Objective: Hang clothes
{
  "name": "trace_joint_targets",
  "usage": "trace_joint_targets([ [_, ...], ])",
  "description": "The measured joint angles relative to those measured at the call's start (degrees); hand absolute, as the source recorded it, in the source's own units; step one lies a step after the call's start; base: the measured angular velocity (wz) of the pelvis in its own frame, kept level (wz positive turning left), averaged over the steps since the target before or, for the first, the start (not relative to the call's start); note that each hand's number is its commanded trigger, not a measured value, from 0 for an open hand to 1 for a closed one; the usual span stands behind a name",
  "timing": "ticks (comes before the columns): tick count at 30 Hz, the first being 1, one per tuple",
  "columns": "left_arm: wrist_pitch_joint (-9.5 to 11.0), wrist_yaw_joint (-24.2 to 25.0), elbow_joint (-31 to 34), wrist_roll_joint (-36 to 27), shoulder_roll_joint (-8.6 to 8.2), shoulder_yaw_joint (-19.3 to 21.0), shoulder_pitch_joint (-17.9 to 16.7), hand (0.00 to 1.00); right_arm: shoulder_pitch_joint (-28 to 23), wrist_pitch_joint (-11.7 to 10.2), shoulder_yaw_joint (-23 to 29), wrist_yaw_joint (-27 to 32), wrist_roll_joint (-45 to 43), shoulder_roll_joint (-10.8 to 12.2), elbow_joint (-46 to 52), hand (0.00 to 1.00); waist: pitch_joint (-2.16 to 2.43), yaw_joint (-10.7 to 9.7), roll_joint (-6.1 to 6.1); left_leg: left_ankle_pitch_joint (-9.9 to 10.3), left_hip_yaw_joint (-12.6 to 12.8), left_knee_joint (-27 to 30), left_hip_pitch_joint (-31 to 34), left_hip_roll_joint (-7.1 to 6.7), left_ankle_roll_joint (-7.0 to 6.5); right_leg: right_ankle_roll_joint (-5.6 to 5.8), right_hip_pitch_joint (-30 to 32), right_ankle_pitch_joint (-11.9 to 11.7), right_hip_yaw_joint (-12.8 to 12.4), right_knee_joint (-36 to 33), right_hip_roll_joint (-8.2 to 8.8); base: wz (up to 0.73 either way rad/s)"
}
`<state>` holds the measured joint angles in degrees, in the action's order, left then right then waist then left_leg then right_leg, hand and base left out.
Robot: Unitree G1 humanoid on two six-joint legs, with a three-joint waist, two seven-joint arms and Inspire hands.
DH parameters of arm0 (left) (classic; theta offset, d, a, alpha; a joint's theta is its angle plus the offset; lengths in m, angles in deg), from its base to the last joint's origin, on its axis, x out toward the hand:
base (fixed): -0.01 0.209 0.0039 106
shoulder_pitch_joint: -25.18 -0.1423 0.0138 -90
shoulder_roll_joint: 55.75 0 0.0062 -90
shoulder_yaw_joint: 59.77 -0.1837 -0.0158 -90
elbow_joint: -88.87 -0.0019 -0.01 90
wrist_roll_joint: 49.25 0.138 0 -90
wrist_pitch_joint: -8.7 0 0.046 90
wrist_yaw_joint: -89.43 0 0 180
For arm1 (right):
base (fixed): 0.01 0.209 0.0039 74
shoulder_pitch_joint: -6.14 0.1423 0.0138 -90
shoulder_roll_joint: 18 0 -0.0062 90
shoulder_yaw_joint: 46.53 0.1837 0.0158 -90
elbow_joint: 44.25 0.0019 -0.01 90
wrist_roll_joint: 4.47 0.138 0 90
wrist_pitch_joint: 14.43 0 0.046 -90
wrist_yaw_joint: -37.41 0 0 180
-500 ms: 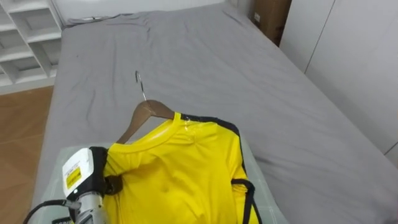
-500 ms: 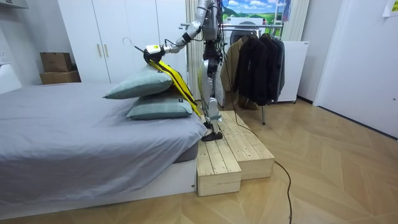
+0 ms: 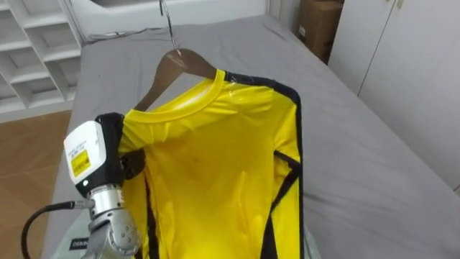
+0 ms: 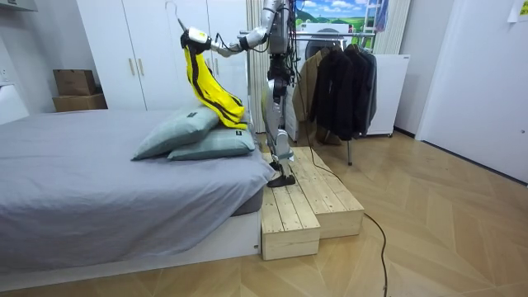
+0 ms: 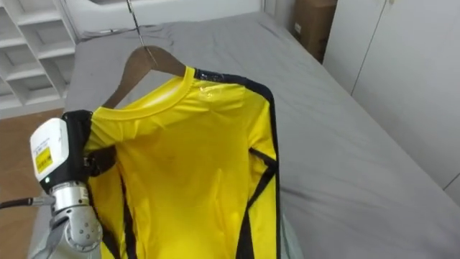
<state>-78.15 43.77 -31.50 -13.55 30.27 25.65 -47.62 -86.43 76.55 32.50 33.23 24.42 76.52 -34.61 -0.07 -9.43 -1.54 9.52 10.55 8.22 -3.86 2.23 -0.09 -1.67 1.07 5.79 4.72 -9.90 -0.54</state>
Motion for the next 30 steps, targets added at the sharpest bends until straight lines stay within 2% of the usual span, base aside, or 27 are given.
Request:
trace_joint_targets([
  [2, -0.05, -0.47, 0.08, -0.03, 0.00, 0.00, -0.27, 1.00, -0.22, 0.38, 0.00, -0.44, -0.02, -0.13, 0.00, 0.00, 0.12, 0.12, -0.07, 0.02, -0.04, 0.00, -0.33, 0.03, 0.03, -0.02, -0.29, 0.11, 0.00, -0.07, -0.03, 0.00],
  [8, -0.11, -0.47, 0.09, -0.07, 0.00, -0.02, -1.47, 1.00, -0.23, 0.40, -0.03, -0.95, -0.52, -0.17, 0.00, 0.00, 0.12, 0.16, 0.04, 0.02, -0.29, 0.01, -0.39, 0.04, 0.03, -0.02, -0.51, 0.11, 0.01, 0.00, -0.04, 0.00],
  [17, -0.10, -0.43, 0.09, -0.13, 0.00, -0.03, -1.53, 1.00, -0.55, 0.36, -0.08, -0.98, -0.90, -0.17, 0.00, 0.00, 0.07, 0.10, 0.00, 0.06, -0.31, 0.01, -0.33, 0.04, 0.08, 0.03, -0.59, 0.16, 0.04, 0.17, -0.06, 0.00],
  [22, -0.10, -0.51, 1.77, -0.07, 0.00, -0.03, -1.53, 1.00, -0.66, 0.36, 0.06, -0.67, -2.34, -0.51, -0.07, 0.00, -0.33, 0.05, -0.62, 0.13, -0.39, -0.01, -0.33, 0.02, 0.09, 0.08, -0.65, 0.19, 0.04, 0.25, -0.04, 0.00],
  [30, -0.06, -2.98, 5.97, 0.00, 0.01, -0.04, -1.54, 1.00, -0.79, 0.47, 1.54, 0.00, -6.50, -0.73, -0.50, 0.00, -0.63, -0.38, -1.38, 0.13, -0.41, -0.03, -0.47, 0.01, 0.09, 0.07, -0.68, 0.48, -0.06, 0.13, -0.06, 0.00],
])
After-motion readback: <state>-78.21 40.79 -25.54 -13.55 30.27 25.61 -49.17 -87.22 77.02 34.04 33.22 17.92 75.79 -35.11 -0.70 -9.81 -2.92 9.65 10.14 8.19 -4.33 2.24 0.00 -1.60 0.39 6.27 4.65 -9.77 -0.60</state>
